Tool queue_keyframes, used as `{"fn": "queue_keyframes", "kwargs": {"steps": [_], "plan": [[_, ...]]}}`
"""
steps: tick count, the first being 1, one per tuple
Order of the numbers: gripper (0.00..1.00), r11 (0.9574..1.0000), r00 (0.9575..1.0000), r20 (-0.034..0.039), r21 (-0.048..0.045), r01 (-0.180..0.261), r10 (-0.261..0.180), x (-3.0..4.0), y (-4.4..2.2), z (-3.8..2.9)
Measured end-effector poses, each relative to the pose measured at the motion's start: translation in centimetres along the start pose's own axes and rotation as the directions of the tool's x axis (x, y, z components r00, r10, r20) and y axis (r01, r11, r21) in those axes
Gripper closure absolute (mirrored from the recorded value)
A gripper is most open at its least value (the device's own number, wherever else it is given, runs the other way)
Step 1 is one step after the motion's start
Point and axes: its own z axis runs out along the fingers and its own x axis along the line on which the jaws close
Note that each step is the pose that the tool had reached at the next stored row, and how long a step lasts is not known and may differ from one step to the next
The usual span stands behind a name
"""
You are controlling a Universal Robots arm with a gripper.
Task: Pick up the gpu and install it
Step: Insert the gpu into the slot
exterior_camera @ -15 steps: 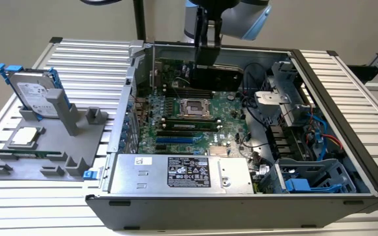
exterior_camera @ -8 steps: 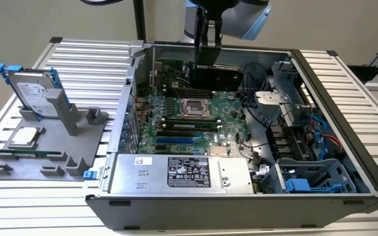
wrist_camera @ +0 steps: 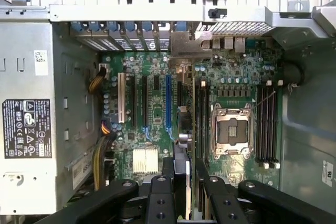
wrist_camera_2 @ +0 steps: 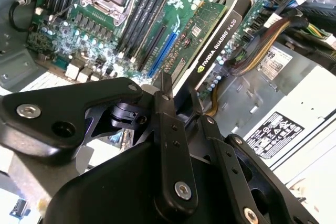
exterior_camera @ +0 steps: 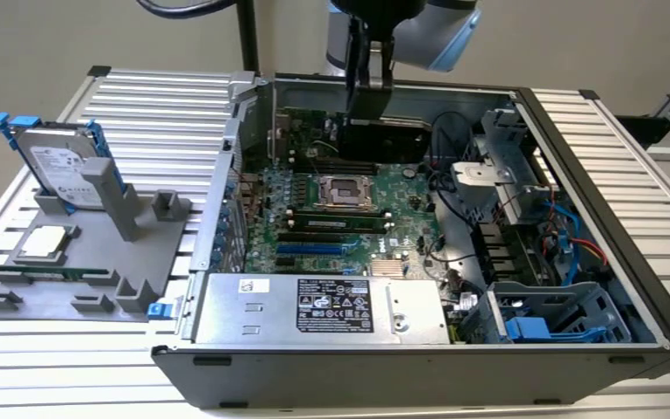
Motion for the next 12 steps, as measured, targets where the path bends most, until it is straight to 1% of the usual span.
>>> {"fn": "queue_keyframes", "kwargs": {"steps": [2, 3, 7, 9, 12], "plan": [[1.0, 0.9999, 1.0, -0.0001, 0.0124, 0.009, -0.009, -0.01, 0.01, 0.18], [1.0, 0.9998, 0.9999, -0.0005, 0.0155, 0.011, -0.011, -0.03, 0.02, 0.3], [1.0, 0.9997, 0.9998, -0.0046, 0.0169, 0.018, -0.018, -0.09, 0.06, 0.85], [1.0, 0.9997, 0.9998, -0.0064, 0.0171, 0.02, -0.02, -0.09, 0.07, 0.95], [1.0, 0.9997, 0.9998, -0.0067, 0.0171, 0.02, -0.02, -0.09, 0.08, 0.96]]}}
